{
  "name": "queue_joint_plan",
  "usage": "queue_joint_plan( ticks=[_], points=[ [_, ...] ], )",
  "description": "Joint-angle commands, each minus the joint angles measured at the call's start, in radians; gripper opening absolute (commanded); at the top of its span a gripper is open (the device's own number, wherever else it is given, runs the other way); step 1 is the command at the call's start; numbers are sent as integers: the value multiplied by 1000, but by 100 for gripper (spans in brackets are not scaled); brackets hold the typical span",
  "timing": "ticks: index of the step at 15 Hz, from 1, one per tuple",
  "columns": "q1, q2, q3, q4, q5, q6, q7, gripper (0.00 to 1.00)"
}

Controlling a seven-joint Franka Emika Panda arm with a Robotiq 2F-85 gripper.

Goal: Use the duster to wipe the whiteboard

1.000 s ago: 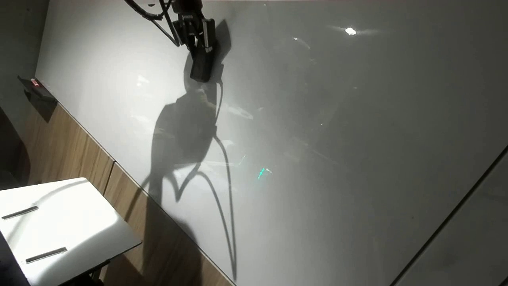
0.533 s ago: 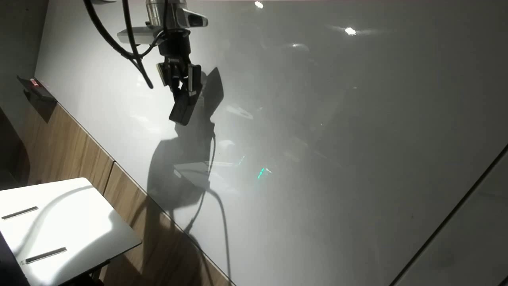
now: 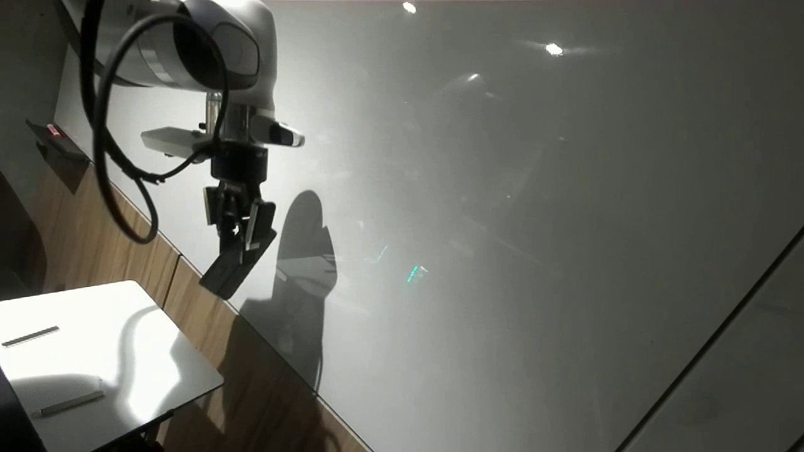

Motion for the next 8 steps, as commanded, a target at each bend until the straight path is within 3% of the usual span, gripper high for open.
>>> queue_joint_plan(
  ticks=[1, 5, 6, 8],
  points=[
    [11, 47, -33, -71, 18, 19, -20, 29],
    [81, -41, -28, -208, 124, -12, -82, 29],
    [98, 16, -21, -142, 155, -40, -98, 29],
    [121, 10, -21, -162, 192, -40, -122, 29]
  ],
)
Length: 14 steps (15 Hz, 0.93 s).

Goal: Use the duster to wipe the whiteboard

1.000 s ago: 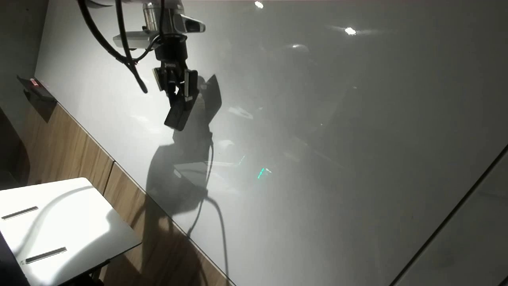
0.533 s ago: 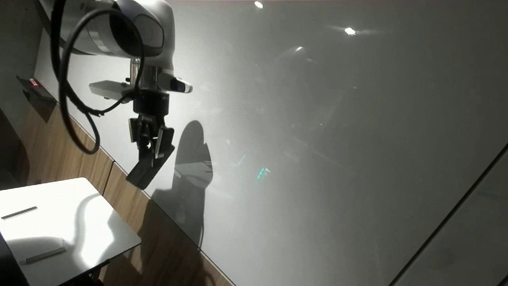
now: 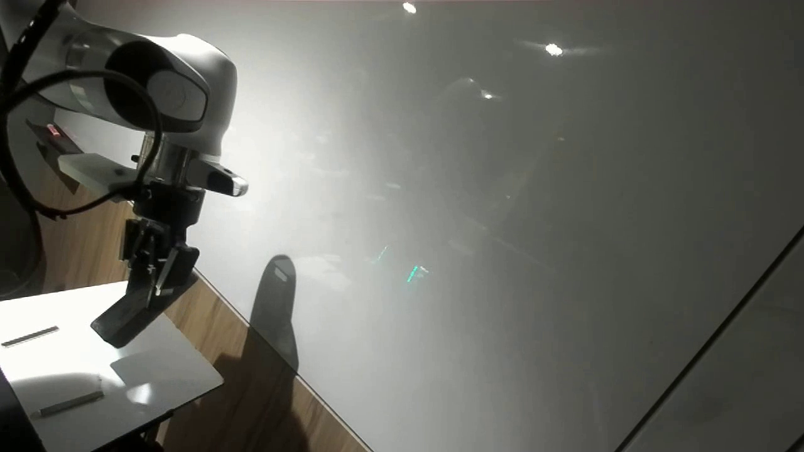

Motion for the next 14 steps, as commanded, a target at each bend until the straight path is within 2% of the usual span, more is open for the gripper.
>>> queue_joint_plan(
  ticks=[1, 5, 14],
  points=[
    [43, -5, -8, 1, 70, -12, -68, 29],
    [31, 30, -17, 2, 60, -5, -65, 29],
    [79, 105, -12, 0, 164, -7, -99, 29]
  ],
)
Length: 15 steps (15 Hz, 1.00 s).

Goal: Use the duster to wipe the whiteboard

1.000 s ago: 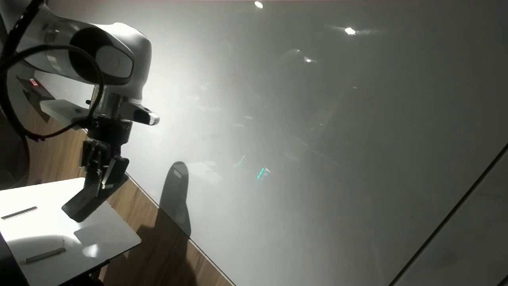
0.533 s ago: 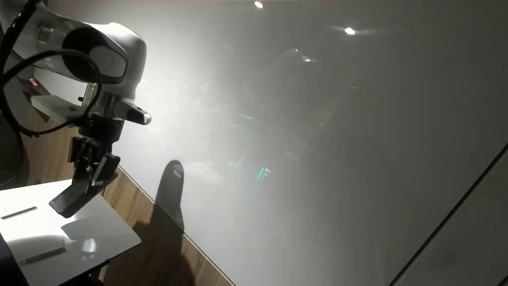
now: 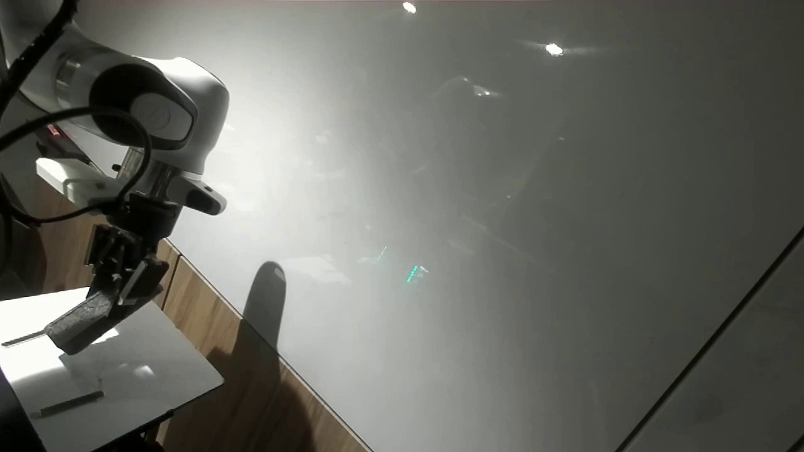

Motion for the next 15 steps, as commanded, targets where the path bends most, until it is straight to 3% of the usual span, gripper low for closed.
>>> queue_joint_plan(
  ticks=[1, 15],
  points=[
    [12, 27, -7, 1, 34, 7, -33, 29],
    [-5, 146, -19, 111, -14, 53, -13, 29]
  ],
)
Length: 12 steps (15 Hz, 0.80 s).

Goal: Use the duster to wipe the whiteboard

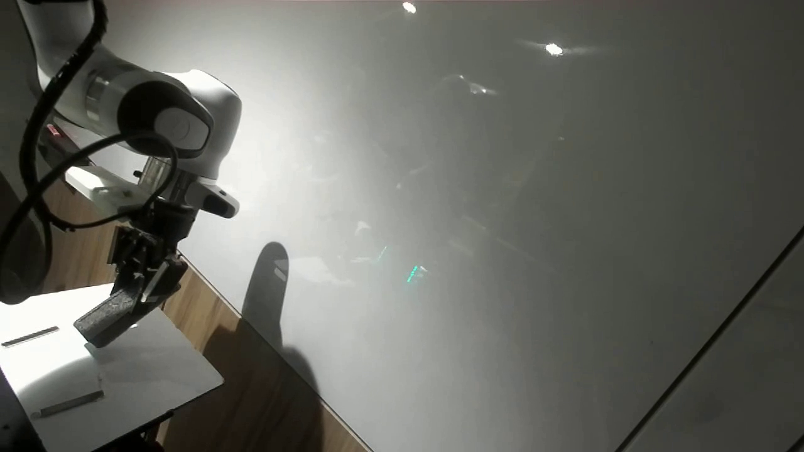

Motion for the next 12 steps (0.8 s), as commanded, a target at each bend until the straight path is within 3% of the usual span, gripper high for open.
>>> queue_joint_plan(
  ticks=[1, 9, 10, 11, 12],
  points=[
    [-9, 68, -20, 38, -22, 17, -3, 29],
    [-10, 188, -67, 115, -74, 27, 15, 29],
    [-7, 190, -67, 121, -72, 22, 15, 49],
    [-5, 192, -67, 125, -69, 18, 15, 79],
    [-3, 195, -64, 129, -62, 10, 13, 81]
  ],
)
